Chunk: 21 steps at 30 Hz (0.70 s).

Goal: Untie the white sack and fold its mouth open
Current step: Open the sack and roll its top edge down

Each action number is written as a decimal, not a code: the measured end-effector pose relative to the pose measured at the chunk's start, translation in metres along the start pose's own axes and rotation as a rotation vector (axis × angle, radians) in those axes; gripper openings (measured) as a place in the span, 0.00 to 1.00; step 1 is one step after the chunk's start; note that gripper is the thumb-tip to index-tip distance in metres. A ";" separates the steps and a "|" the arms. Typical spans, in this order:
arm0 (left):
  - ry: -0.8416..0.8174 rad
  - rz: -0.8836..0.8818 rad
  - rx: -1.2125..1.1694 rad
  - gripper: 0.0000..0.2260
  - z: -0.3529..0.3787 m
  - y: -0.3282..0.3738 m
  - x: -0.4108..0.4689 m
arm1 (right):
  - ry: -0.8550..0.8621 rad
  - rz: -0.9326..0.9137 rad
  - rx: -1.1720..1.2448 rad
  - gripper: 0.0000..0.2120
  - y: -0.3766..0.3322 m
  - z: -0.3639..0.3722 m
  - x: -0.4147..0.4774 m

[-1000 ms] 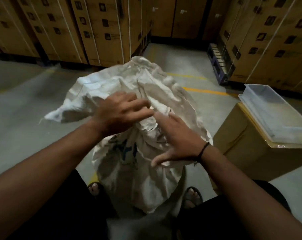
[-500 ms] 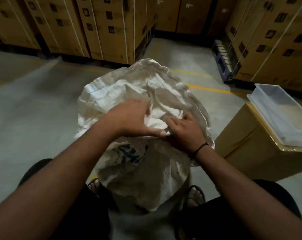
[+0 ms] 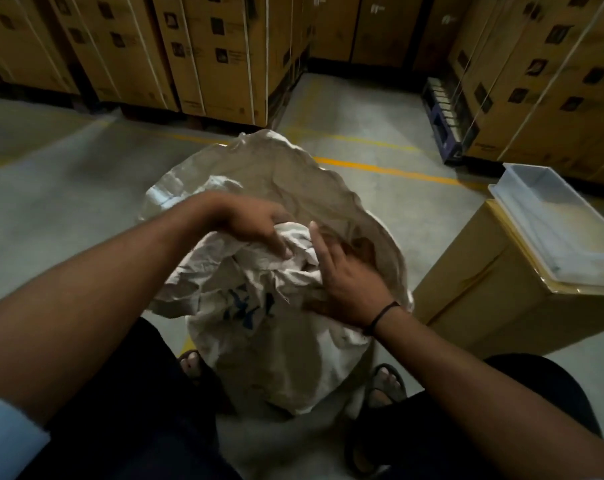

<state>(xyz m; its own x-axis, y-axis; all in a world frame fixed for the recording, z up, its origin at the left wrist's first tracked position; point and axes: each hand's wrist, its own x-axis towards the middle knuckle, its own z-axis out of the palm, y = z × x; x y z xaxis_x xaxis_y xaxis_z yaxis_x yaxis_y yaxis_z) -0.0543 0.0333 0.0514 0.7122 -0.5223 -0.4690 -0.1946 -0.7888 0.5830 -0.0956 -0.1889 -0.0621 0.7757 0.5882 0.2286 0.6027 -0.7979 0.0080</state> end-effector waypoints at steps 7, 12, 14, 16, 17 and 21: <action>0.136 -0.098 0.648 0.18 0.016 0.036 -0.025 | 0.584 0.024 -0.318 0.21 0.059 -0.034 0.019; 0.522 0.001 1.165 0.20 0.046 0.022 0.005 | 0.089 0.265 0.069 0.27 0.058 -0.023 0.022; 0.620 0.172 1.242 0.19 0.057 0.002 0.013 | -0.184 0.191 0.215 0.41 0.064 -0.019 0.015; 0.752 0.425 1.306 0.17 0.063 -0.016 0.017 | -0.295 0.001 0.267 0.51 0.063 -0.017 0.006; 0.823 0.549 1.326 0.15 0.066 -0.021 0.018 | -0.290 -0.061 0.303 0.52 0.060 -0.016 0.003; 0.797 0.476 1.184 0.21 0.078 -0.019 0.025 | -0.003 -0.132 0.196 0.36 0.057 -0.007 0.001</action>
<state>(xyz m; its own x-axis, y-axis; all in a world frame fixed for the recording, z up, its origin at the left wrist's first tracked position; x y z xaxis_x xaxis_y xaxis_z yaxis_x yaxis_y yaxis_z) -0.0858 0.0103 -0.0236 0.5215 -0.7966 0.3056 -0.6466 -0.6027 -0.4677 -0.0617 -0.2351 -0.0544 0.6880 0.6867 0.2347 0.7237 -0.6733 -0.1514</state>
